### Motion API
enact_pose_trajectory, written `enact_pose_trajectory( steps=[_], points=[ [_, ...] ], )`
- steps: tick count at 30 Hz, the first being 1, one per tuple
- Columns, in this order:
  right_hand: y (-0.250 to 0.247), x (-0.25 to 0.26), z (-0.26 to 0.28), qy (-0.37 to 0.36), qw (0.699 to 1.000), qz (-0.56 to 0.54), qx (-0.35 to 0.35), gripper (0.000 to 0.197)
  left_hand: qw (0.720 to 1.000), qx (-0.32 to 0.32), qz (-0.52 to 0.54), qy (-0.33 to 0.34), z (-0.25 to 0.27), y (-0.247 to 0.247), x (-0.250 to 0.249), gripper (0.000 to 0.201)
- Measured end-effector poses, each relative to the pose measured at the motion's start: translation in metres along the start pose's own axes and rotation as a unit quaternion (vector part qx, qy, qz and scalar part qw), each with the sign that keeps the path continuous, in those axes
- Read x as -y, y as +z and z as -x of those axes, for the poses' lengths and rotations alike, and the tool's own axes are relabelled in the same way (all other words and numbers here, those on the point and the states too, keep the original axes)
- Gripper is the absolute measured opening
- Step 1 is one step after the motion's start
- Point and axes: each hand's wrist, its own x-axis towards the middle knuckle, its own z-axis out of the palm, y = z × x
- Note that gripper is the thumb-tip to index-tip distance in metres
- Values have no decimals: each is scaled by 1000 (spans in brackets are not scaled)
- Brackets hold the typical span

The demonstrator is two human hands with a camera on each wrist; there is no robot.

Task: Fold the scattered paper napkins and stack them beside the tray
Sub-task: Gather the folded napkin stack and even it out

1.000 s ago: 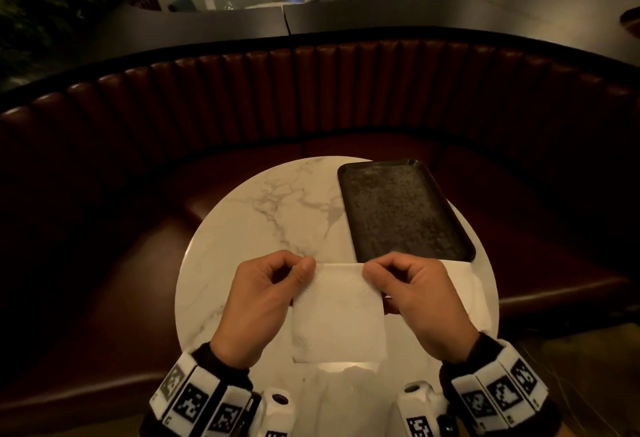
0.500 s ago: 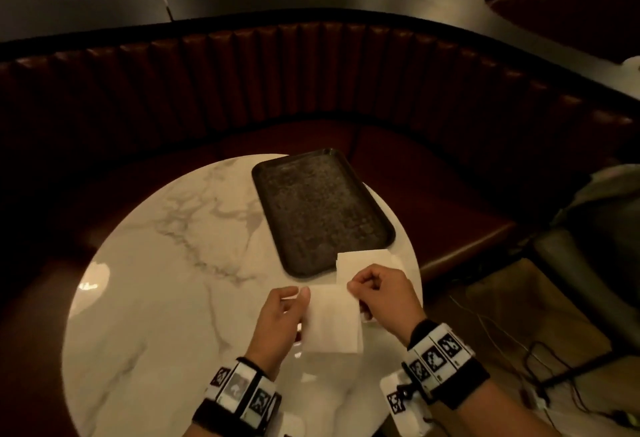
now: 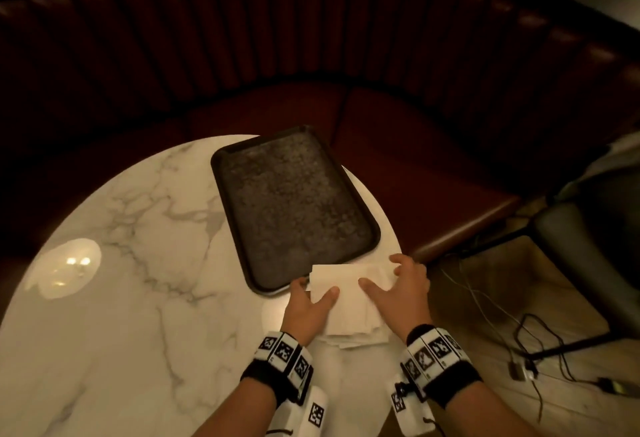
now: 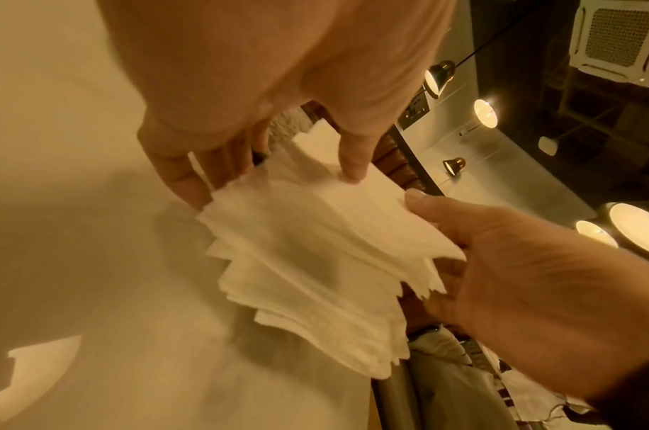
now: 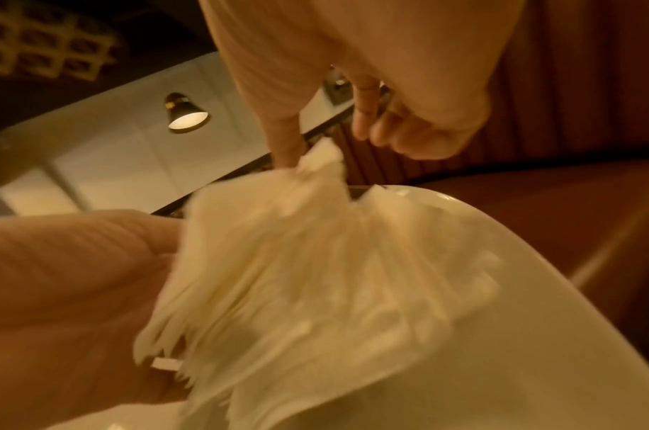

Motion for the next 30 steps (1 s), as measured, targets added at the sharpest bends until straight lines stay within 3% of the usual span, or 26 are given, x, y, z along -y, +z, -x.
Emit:
enact_pose_trajectory(
  steps=[3,7,11,13,16,18,21,24,26,28,30],
  points=[
    [-3,-11,-8,111,989,-40,87,93,999,3,44,-15,-4,9,2,67],
    [0,-14,-18,151,976,-71,140,89,990,19,123,-73,-6,16,1,91],
    [2,-6,-20,152,971,-80,165,90,981,102,132,-94,0,31,-7,62],
    [3,-8,-17,177,964,-105,168,89,984,77,116,-106,3,40,-8,67],
    [-4,-13,-12,216,936,-216,173,59,977,83,153,-120,12,44,-7,73],
    [-6,-19,-12,231,924,-250,174,54,974,75,169,-131,15,35,-4,78],
    [-1,-27,-11,237,928,-234,166,68,986,24,125,-110,14,24,2,77],
    [8,-28,-10,249,927,-207,190,74,992,28,78,-90,15,25,-1,76],
    [13,-30,-10,250,927,-198,196,59,990,22,109,-92,18,25,1,62],
    [18,-33,-10,249,931,-194,183,60,976,42,181,-109,21,21,2,52],
    [19,-31,-6,210,954,-141,160,61,967,87,217,-104,27,19,6,45]
  ],
)
